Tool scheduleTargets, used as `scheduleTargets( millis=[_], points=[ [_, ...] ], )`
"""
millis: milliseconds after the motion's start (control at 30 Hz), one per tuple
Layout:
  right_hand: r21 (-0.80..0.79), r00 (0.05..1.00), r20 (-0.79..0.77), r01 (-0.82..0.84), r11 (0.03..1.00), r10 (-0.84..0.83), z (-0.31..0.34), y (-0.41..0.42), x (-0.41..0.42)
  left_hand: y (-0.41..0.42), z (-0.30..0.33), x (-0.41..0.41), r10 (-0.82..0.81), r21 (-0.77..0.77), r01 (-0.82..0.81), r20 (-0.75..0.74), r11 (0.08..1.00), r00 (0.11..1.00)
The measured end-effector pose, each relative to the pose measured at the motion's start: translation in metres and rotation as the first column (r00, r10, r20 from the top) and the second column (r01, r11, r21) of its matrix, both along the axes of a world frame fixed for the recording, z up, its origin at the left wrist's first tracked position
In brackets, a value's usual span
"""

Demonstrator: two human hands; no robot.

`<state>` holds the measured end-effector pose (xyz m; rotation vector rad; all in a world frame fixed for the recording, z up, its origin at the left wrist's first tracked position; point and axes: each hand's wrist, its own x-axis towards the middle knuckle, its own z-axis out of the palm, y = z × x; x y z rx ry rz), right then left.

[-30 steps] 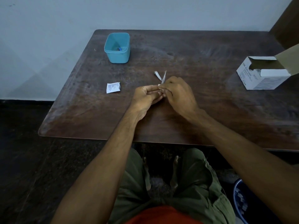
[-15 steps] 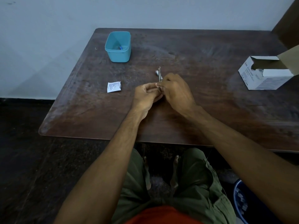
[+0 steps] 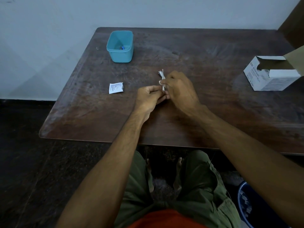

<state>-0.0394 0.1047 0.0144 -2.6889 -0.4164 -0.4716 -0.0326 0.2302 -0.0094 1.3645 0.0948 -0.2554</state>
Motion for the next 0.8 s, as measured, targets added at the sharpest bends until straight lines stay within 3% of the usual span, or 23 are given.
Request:
scheduleTargets(
  millis=[133,333,567,800],
  points=[
    [0.013,0.999,0.011,-0.04,0.999,0.04,-0.008,-0.003,-0.013,0.0,-0.001,0.002,-0.012,0.009,0.012,0.008,1.0,1.0],
    [0.092,0.998,0.018,0.066,0.994,-0.068,0.008,-0.01,0.021,0.001,-0.001,-0.001,-0.049,-0.001,0.049,-0.007,0.999,0.999],
    [0.074,0.999,-0.012,-0.034,0.997,0.035,-0.008,-0.002,-0.02,0.002,-0.003,0.001,-0.027,-0.014,0.028,0.027,1.0,0.999],
    [0.156,0.998,-0.029,0.066,0.986,-0.062,0.011,-0.009,0.013,0.001,-0.002,0.0,-0.036,-0.006,0.036,0.012,0.999,0.999]
  ],
)
